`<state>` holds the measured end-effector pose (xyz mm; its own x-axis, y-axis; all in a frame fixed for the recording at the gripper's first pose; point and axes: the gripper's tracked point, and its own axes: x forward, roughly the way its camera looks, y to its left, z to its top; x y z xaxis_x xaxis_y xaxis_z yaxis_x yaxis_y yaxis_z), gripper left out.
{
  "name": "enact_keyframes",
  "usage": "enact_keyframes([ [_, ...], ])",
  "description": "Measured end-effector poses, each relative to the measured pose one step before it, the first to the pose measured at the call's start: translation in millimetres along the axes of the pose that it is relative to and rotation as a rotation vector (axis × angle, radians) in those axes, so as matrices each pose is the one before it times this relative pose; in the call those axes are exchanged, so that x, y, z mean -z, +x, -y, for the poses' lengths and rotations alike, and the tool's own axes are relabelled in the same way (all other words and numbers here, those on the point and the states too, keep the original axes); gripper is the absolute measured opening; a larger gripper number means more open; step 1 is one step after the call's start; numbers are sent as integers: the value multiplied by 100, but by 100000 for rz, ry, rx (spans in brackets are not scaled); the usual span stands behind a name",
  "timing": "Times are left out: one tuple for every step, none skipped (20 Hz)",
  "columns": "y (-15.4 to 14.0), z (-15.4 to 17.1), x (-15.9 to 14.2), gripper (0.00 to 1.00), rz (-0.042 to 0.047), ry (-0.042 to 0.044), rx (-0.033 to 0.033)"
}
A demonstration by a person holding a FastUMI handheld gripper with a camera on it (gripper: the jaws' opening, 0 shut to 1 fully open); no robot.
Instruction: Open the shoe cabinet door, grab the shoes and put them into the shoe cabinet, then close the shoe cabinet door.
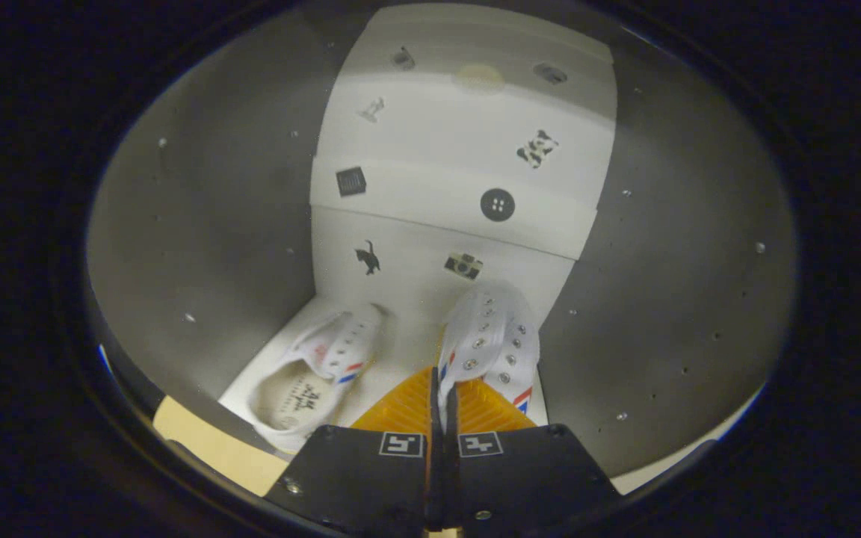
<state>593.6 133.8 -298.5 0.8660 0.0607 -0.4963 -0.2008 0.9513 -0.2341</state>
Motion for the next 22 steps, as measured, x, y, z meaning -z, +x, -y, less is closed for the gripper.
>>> enact_keyframes([
  [1004, -47, 780, 4, -1953, -151, -245],
  [976, -261, 600, 4, -1468, 848, -925],
  [906, -598, 837, 4, -1486, 1793, -2027],
  [514, -752, 304, 4, 955, 911, -2768],
  [881, -502, 301, 4, -125, 985, -1611],
  [283, -891, 367, 4, 819, 2034, -3163],
  [-15, 105, -366, 4, 1613, 64, 1569],
  [-41, 233, -204, 4, 1720, 93, 2014],
  [182, -94, 43, 5, 812, 861, 527],
  [169, 215, 91, 6, 255, 102, 1612],
  [-210, 150, -92, 9, -75, -172, 632],
  [-12, 105, 69, 12, -425, -167, 512],
  [-38, 397, 113, 16, -419, -371, 2055],
  [-190, 26, 101, 22, -522, 435, 525],
  [-255, -150, -66, 32, 216, 1072, 625],
  [-481, 54, -104, 34, 632, 493, 1291],
  [-396, 48, -213, 40, 812, -241, 1050],
  [-542, -76, -4, 45, 91, -502, 789],
  [-652, -6, 20, 51, 55, -774, 818],
  [-943, 229, -290, 56, 1589, -425, 1950],
  [-872, 259, -570, 56, 2802, 563, 1670],
  [-1271, 65, -509, 56, 2163, 593, 1211],
])
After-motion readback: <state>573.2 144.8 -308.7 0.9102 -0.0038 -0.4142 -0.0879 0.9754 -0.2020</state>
